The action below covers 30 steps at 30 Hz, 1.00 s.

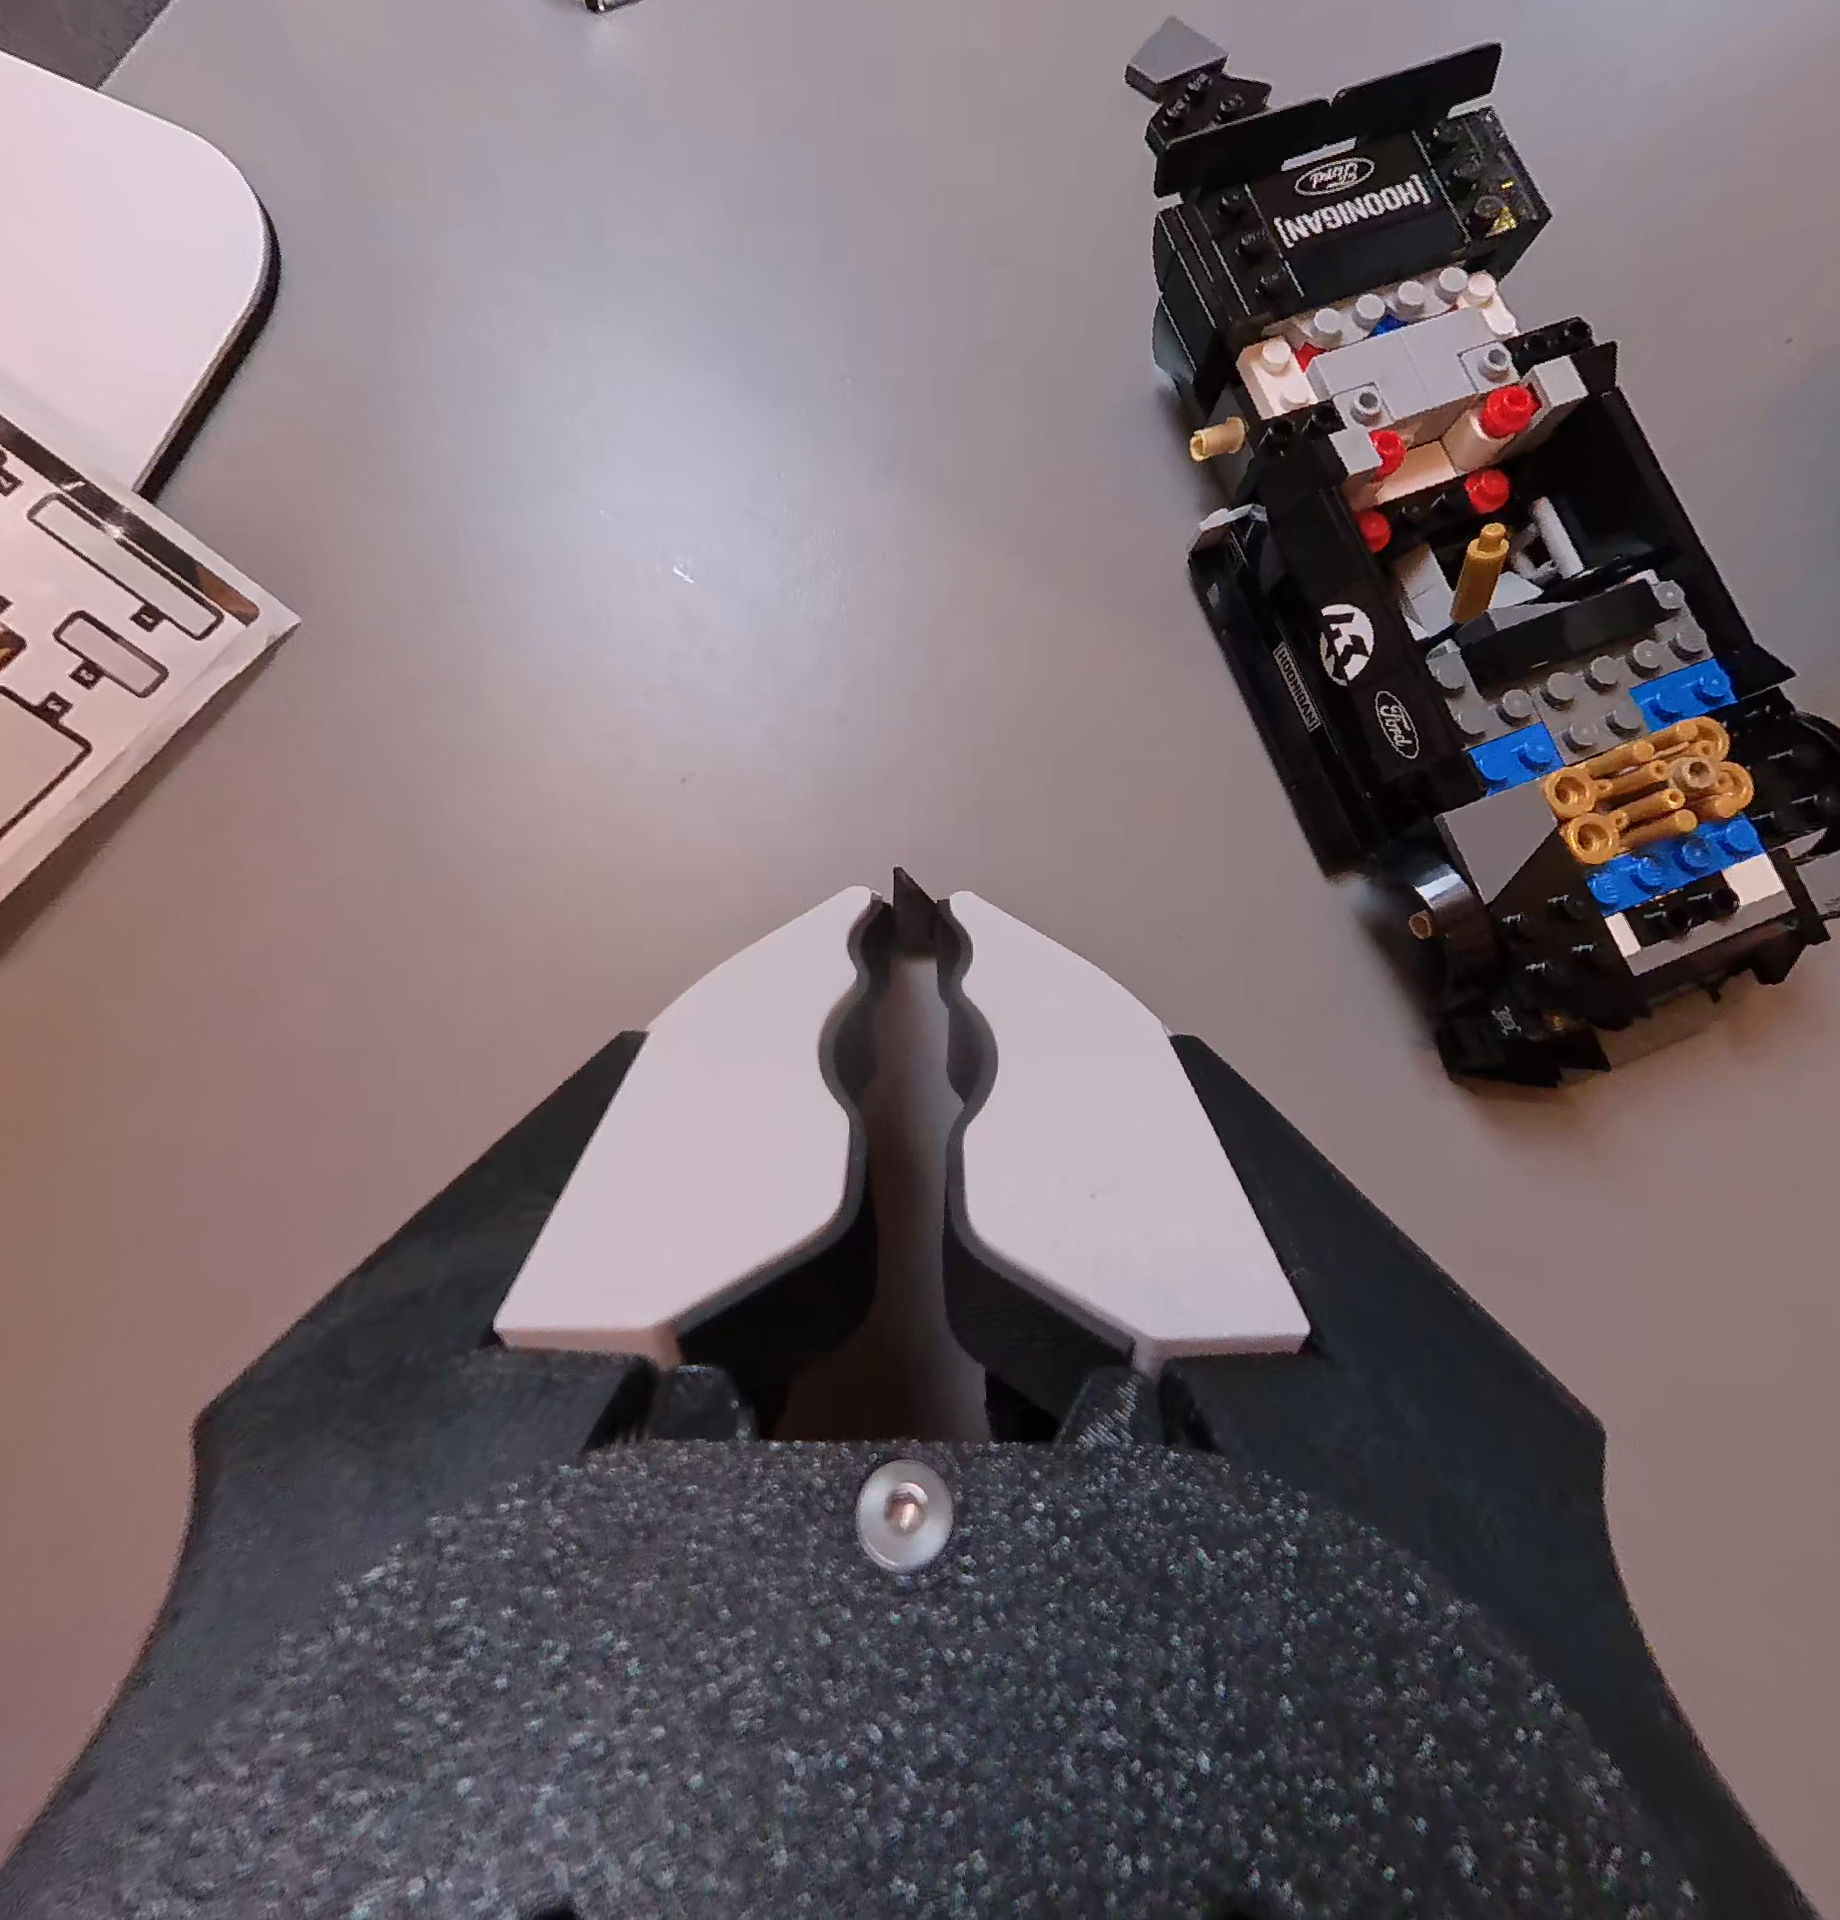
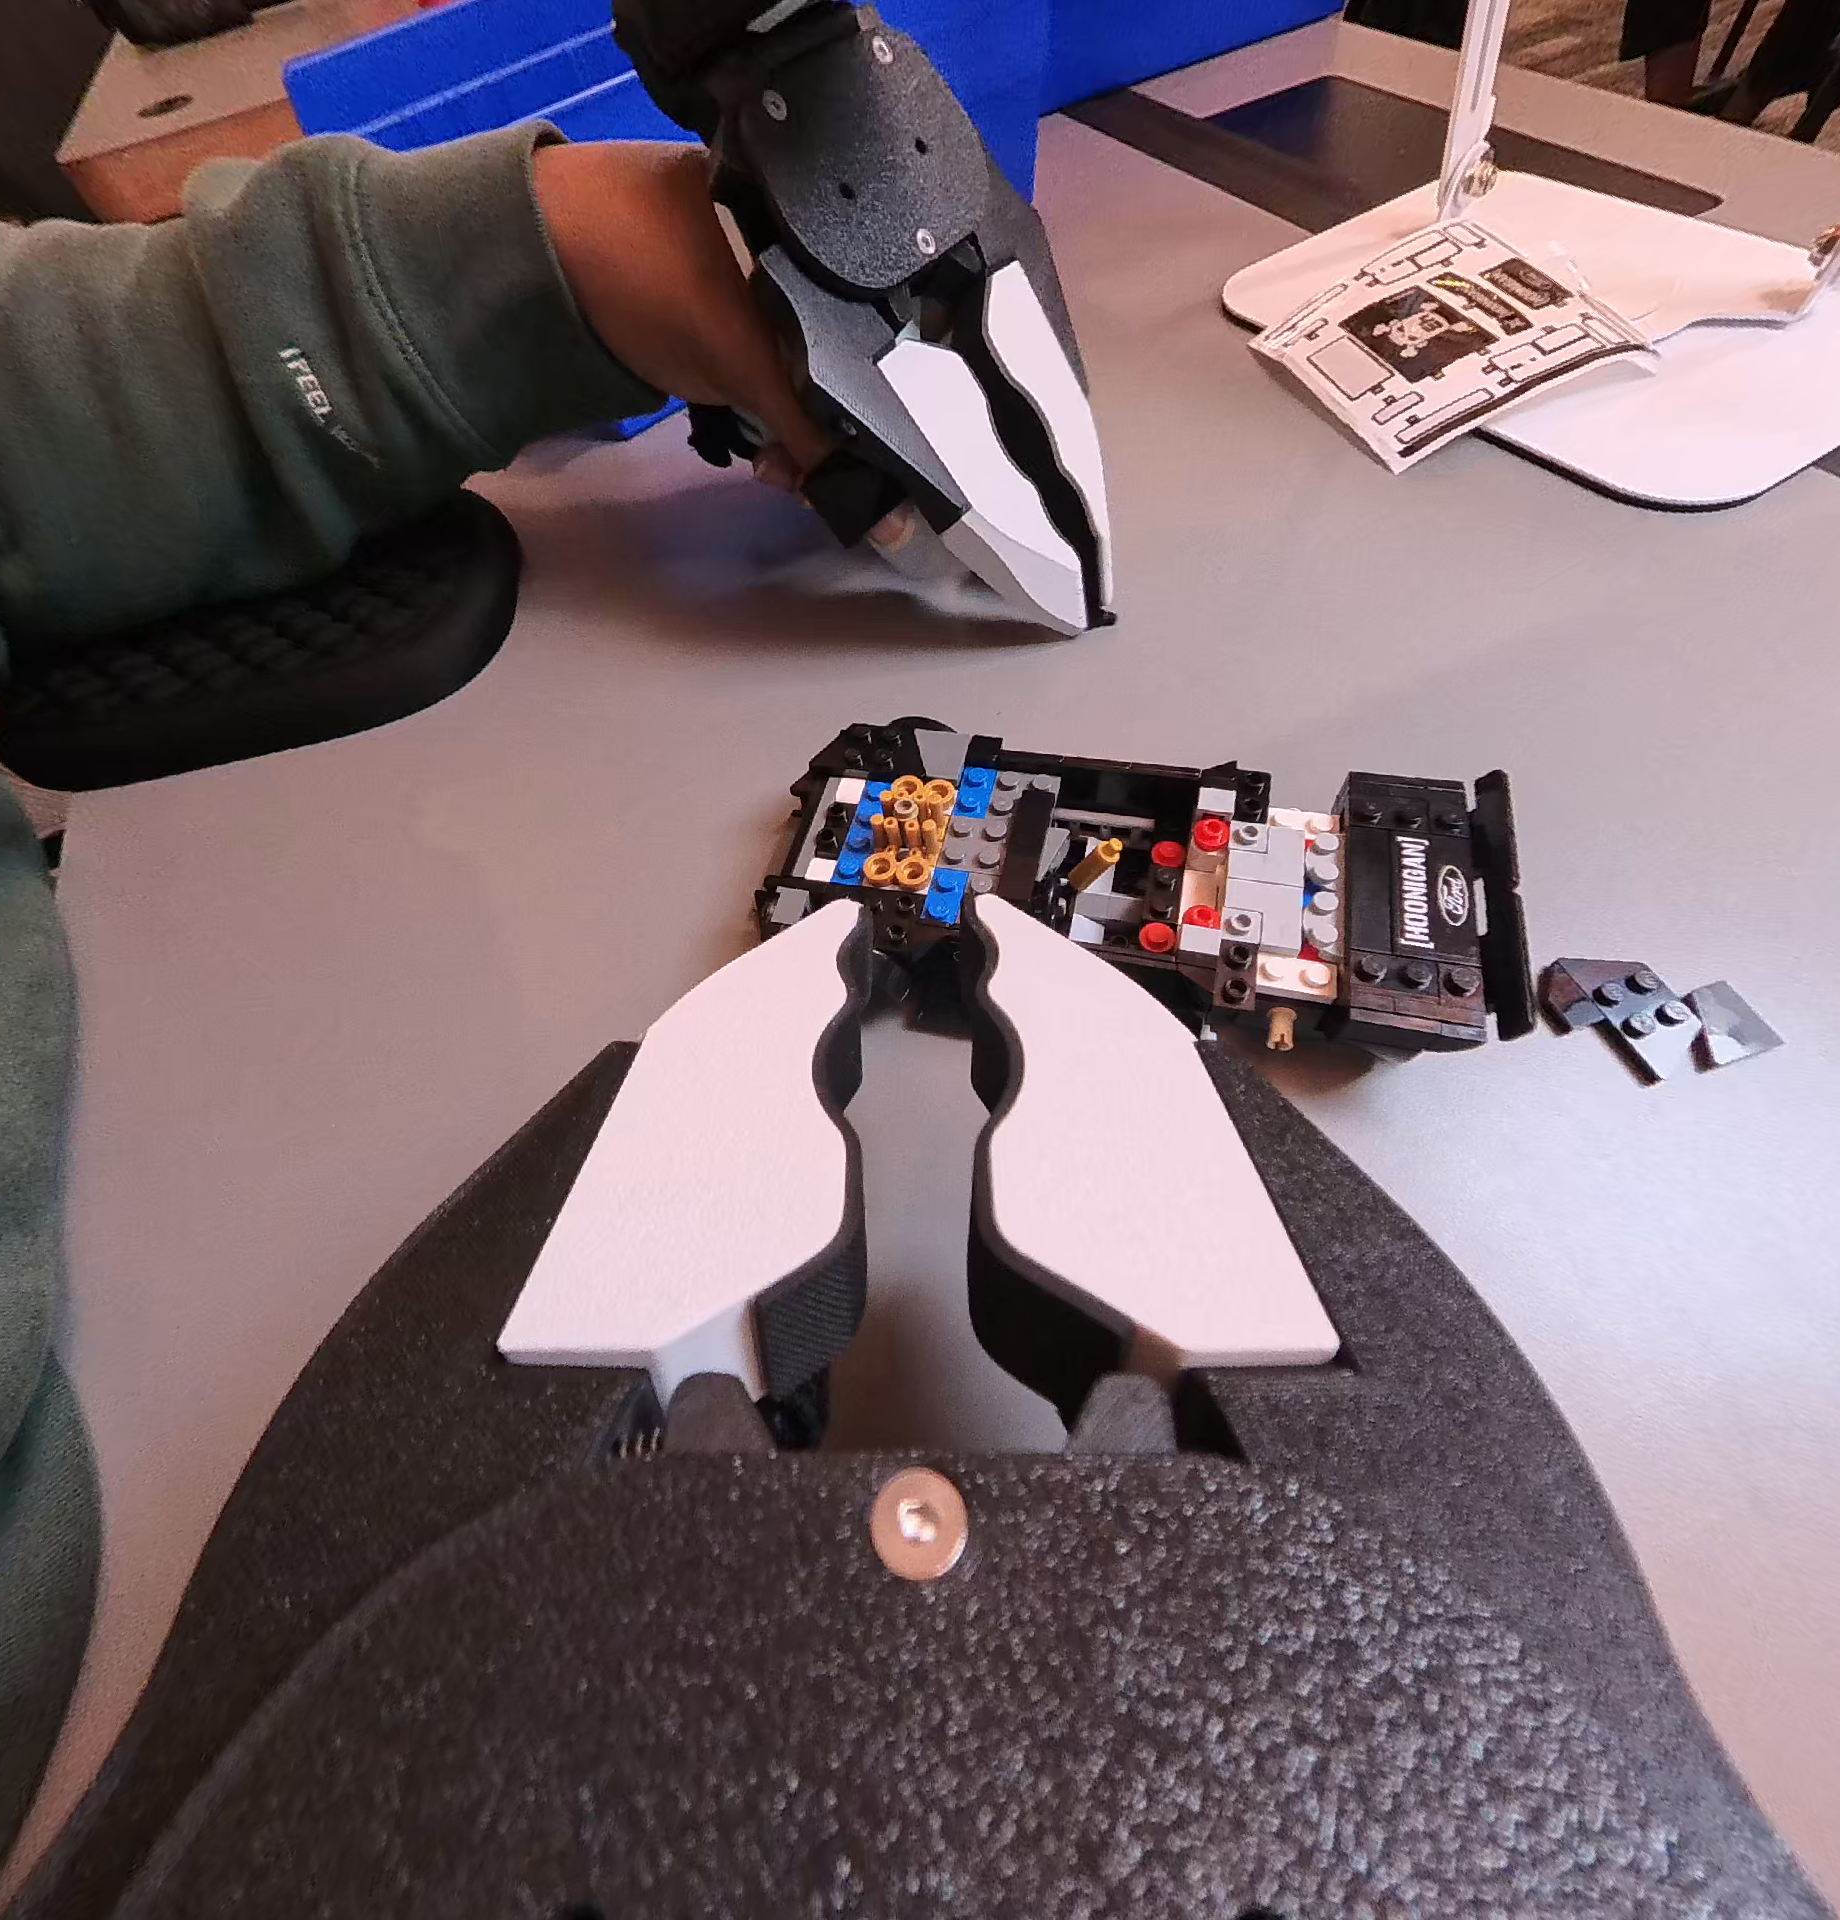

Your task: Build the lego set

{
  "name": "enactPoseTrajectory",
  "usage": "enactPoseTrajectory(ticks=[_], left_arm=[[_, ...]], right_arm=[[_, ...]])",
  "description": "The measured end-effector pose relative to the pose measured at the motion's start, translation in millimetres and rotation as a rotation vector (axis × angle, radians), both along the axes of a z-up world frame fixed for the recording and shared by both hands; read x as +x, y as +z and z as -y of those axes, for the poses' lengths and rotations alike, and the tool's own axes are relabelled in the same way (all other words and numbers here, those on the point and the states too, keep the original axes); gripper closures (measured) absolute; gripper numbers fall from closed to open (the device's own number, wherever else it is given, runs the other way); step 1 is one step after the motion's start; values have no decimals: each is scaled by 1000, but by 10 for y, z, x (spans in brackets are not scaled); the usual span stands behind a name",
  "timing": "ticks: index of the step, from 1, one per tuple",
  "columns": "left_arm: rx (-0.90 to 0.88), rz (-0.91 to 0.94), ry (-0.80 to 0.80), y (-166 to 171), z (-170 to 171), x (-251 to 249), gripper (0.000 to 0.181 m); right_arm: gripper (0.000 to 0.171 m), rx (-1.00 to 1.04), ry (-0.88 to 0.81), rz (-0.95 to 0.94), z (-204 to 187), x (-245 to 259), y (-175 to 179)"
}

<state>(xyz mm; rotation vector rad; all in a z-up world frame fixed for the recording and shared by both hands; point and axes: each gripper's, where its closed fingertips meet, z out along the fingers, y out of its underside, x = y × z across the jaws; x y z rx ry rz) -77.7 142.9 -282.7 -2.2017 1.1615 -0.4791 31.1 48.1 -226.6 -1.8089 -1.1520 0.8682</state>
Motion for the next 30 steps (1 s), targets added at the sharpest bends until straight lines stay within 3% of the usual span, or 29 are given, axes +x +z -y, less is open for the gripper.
enactPoseTrajectory(ticks=[16, 30], left_arm=[[30, 181, 12, 492, 402, 309, 173], [-55, 210, 60, 423, 615, 584, 174]], right_arm=[[155, 4, -6, -10, -8, 7, 17], [156, 24, -3, 6, 2, -2, 5]])
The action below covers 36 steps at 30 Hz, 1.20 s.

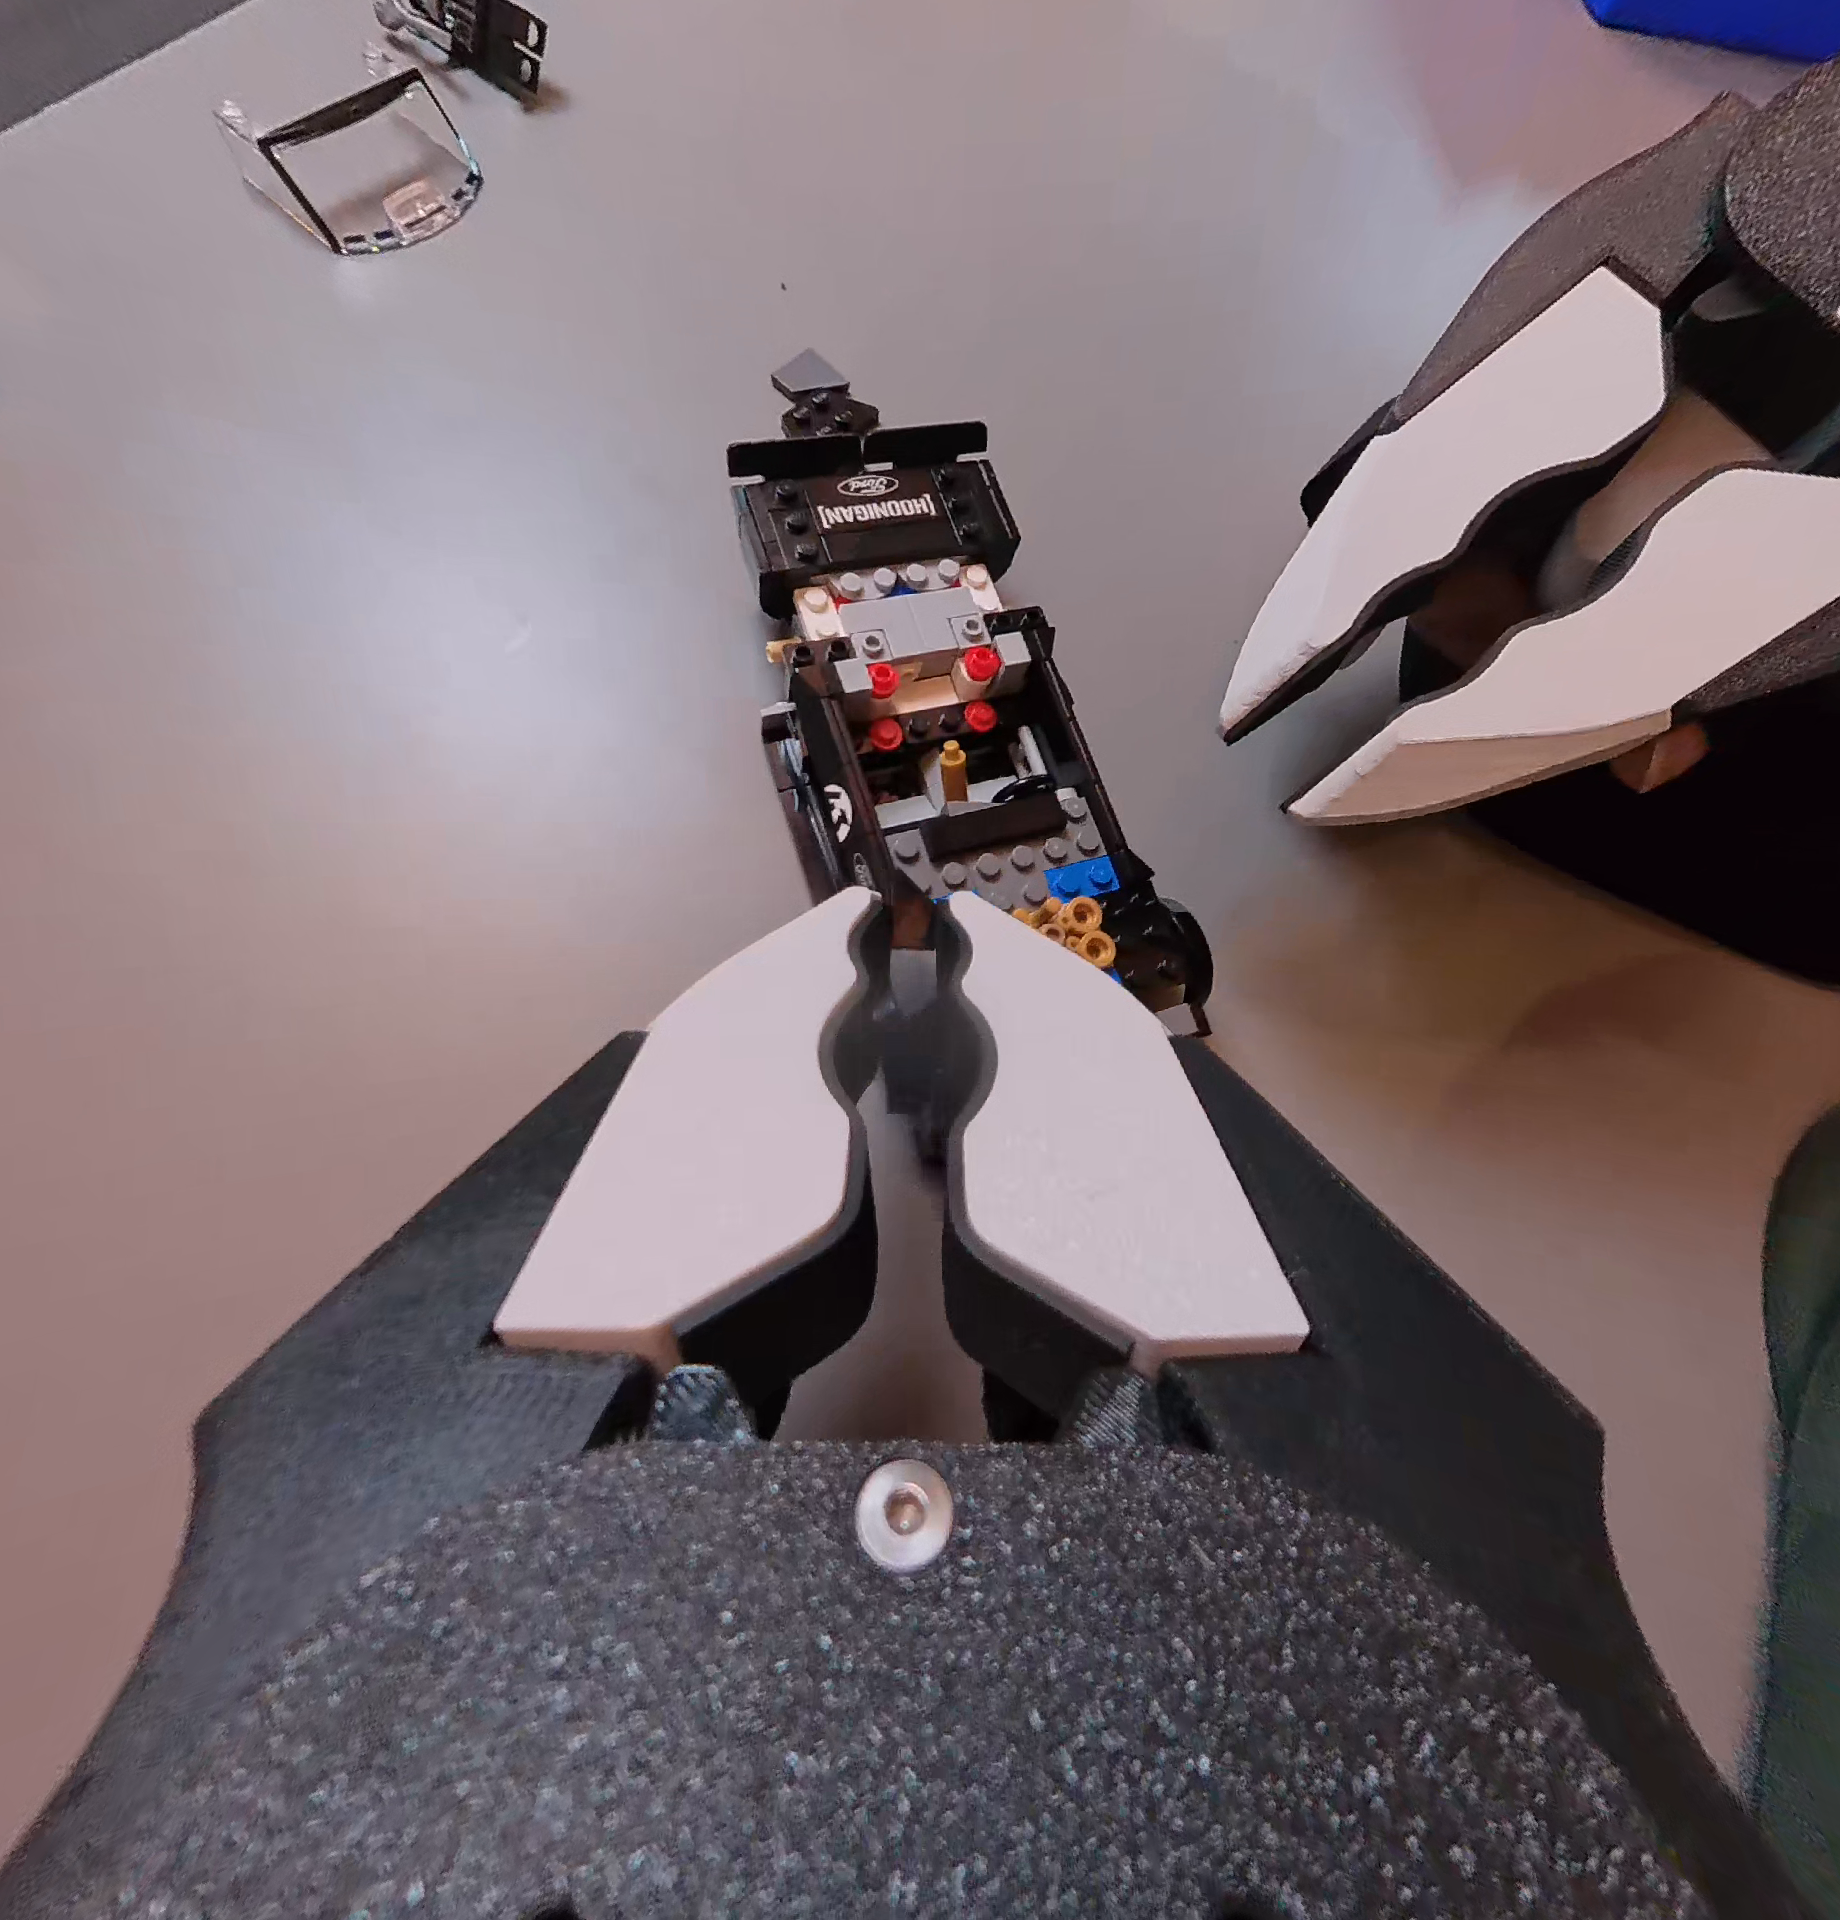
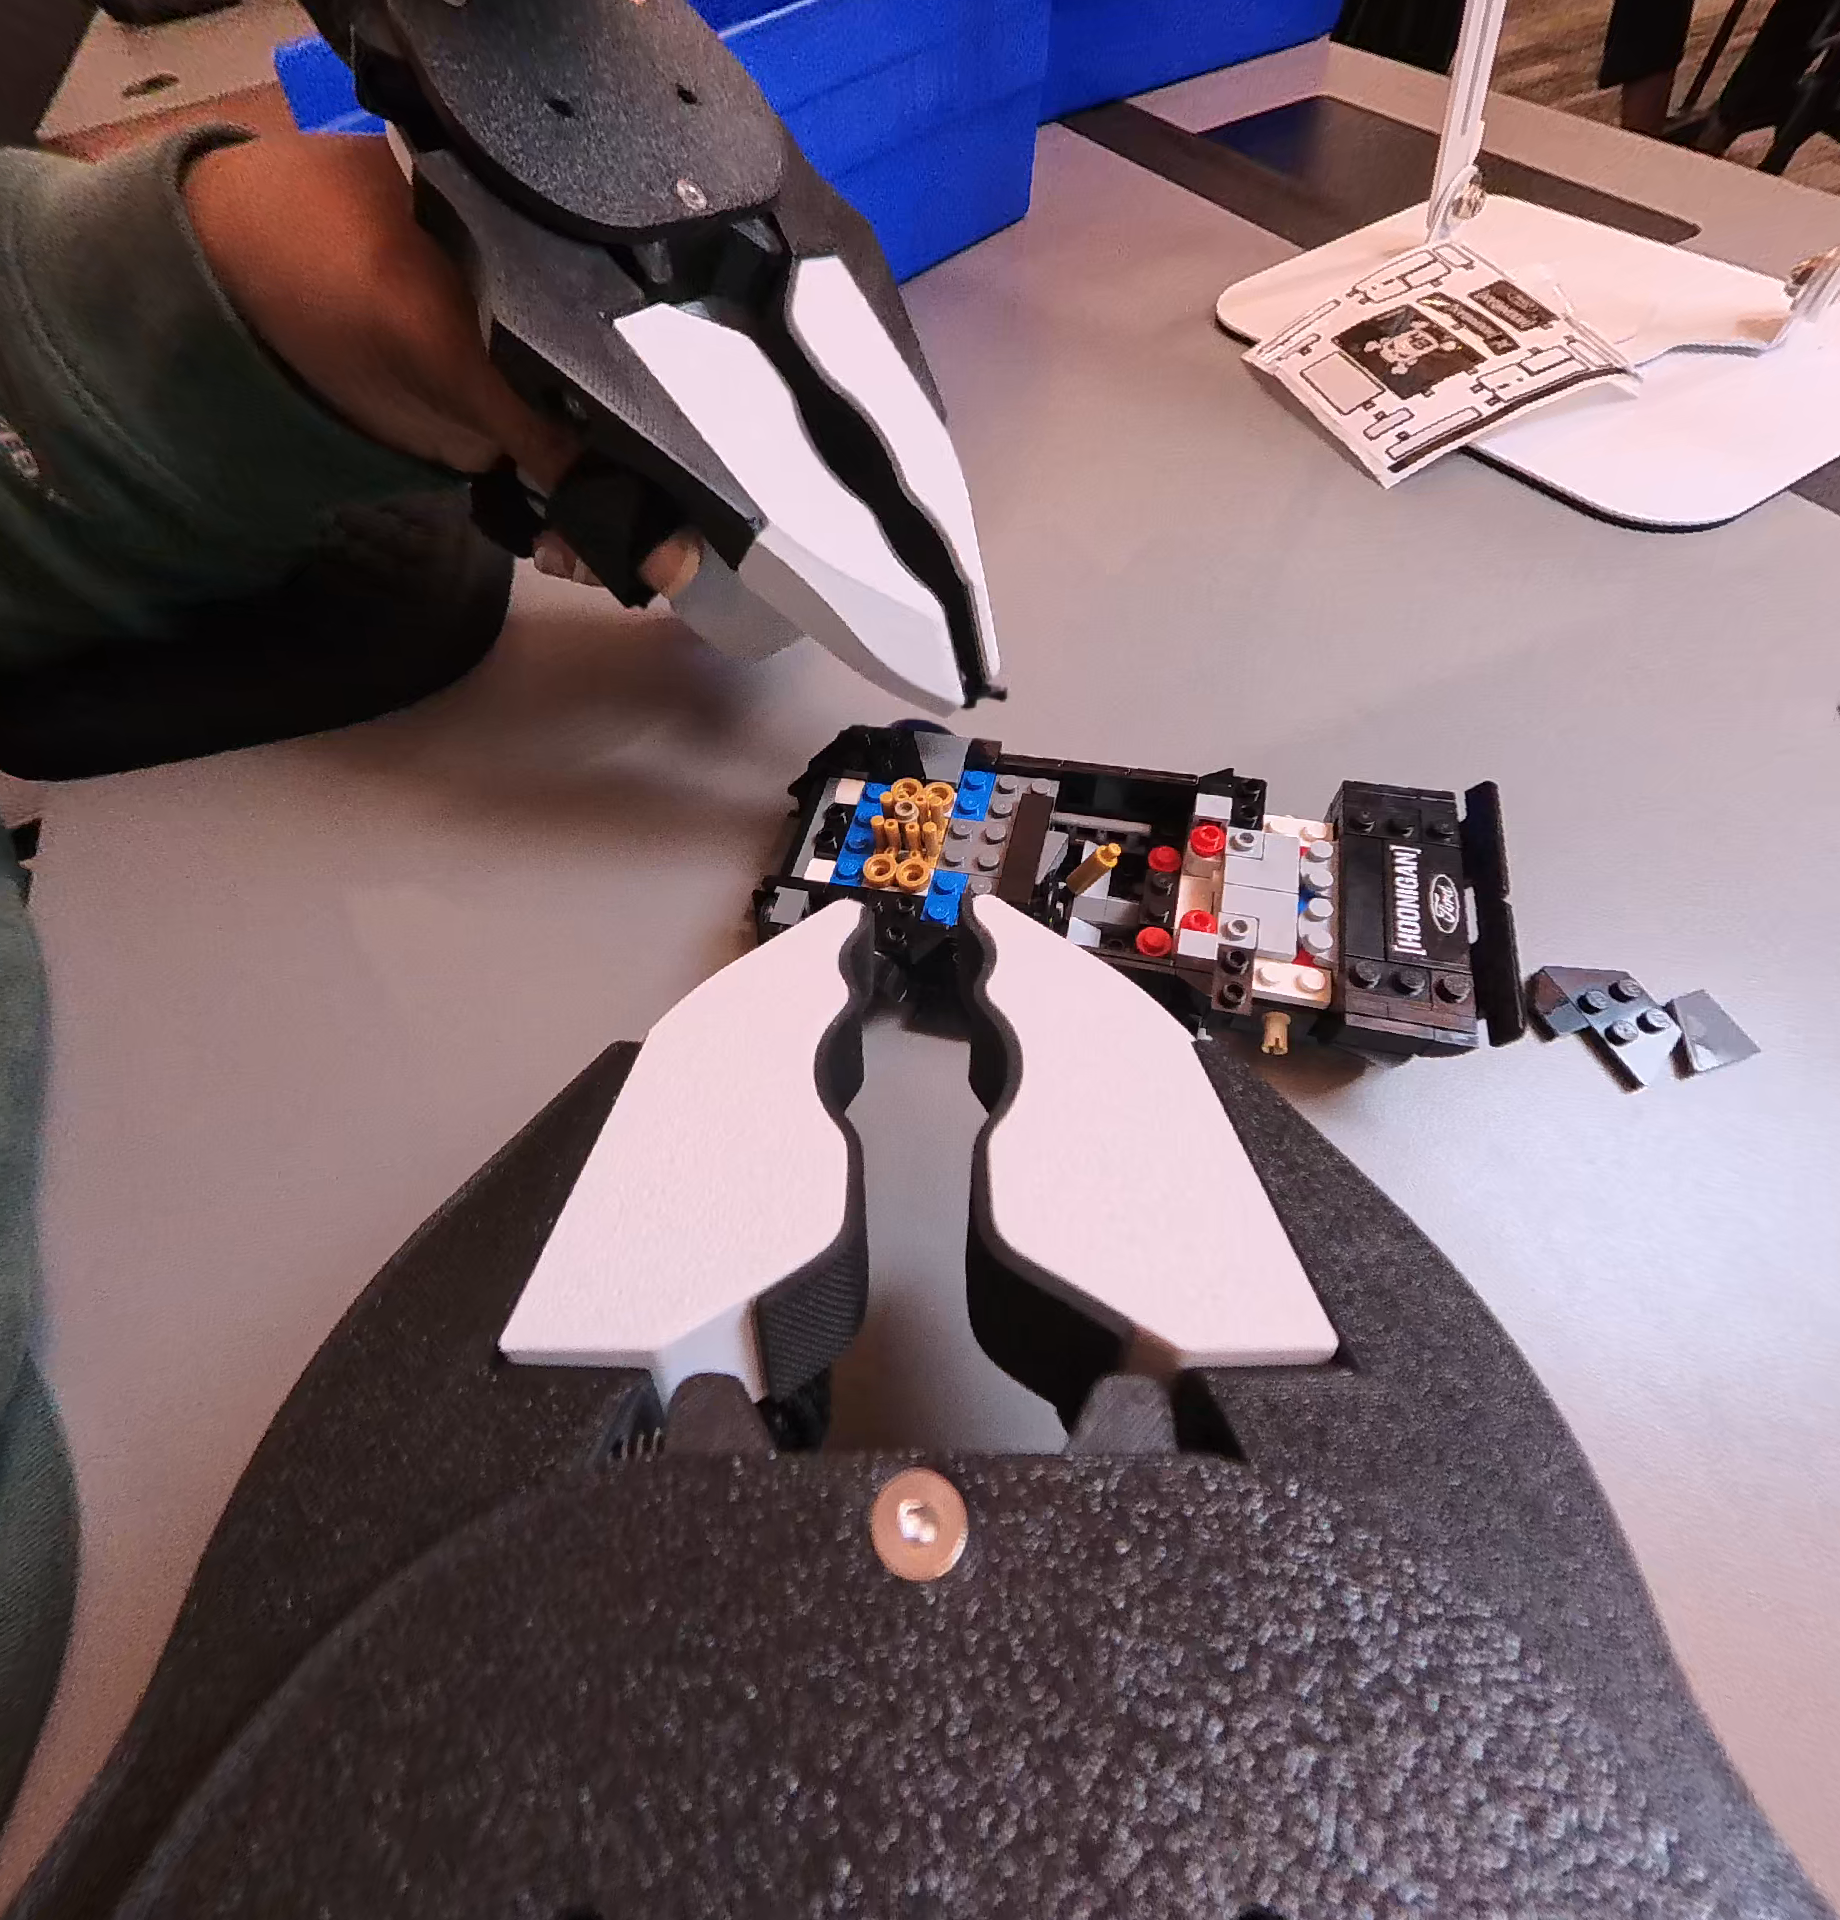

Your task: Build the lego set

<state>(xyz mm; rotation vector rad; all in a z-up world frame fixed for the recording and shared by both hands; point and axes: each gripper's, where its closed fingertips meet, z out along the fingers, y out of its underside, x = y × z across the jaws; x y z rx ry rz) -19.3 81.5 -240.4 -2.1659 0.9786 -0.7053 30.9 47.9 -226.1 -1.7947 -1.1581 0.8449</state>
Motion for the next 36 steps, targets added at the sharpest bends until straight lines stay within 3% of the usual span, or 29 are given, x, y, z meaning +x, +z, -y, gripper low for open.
enactPoseTrajectory(ticks=[12, 36], left_arm=[[-4, 12, 93, -29, -9, 51, 174], [7, -11, 116, -74, 20, 47, 174]], right_arm=[[156, 4, -2, 2, -4, 1, 0], [156, -2, -4, -7, -8, 6, 9]])
